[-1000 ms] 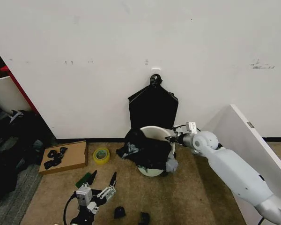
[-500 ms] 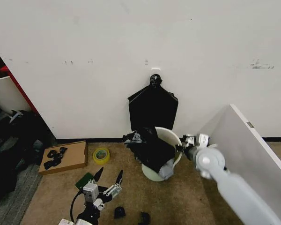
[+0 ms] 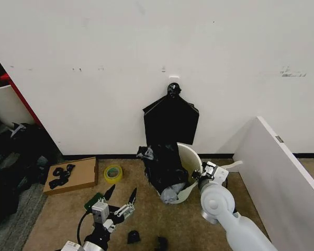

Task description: Place the garbage bag over the trash bin.

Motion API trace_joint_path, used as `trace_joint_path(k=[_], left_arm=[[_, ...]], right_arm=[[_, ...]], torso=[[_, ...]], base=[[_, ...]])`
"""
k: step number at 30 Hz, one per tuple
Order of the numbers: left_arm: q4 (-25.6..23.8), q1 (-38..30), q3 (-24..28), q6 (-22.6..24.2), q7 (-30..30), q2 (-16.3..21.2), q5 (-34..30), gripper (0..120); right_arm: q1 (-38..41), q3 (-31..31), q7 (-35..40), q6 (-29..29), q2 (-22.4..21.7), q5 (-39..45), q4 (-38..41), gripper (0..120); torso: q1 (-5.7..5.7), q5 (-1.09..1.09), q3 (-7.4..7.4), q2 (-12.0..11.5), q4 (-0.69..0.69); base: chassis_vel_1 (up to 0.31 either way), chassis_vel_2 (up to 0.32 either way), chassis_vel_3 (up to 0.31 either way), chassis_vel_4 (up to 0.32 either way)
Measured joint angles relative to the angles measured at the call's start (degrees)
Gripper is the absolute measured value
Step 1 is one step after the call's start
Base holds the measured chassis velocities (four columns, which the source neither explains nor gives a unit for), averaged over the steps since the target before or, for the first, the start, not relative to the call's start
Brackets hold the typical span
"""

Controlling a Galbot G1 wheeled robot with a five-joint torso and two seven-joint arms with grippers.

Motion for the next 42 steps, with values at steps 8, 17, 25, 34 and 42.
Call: trace_joint_path(k=[8,17,25,34,42], left_arm=[[0.0,0.7,-0.8,0.0,-0.1,-0.1,-0.4,92],[-0.2,0.9,-1.0,-0.2,-0.1,-0.2,-0.4,92],[-0.3,1.0,-0.9,-0.2,-0.1,-0.4,-0.3,92],[-0.1,0.8,-0.5,-0.3,-0.1,-0.6,-0.4,92],[0.1,0.4,0.0,-0.3,-0.1,-0.1,-0.5,92]], right_arm=[[-1.8,-1.1,-3.3,3.5,2.8,-2.7,-2.6,2],[-3.2,-2.5,-7.0,5.3,4.4,-7.1,-5.4,2],[-4.5,-2.6,-10.0,5.4,3.7,-8.4,-5.0,5],[-6.9,-2.6,-11.5,5.2,2.9,-11.3,-2.1,38],[-11.1,-0.7,-13.5,6.2,1.1,-21.3,1.6,68]], torso=[[0.0,0.0,0.0,0.0,0.0],[0.0,0.0,0.0,0.0,-0.01],[0.0,-0.01,0.0,0.0,-0.01],[0.0,0.0,0.0,0.0,0.0],[0.0,0.01,0.0,0.0,0.0]], base=[[0.0,0.0,0.0,0.0],[0.0,0.0,0.0,0.0],[0.0,0.0,0.0,0.0],[0.0,0.0,0.0,0.0],[0.0,0.0,0.0,0.0]])
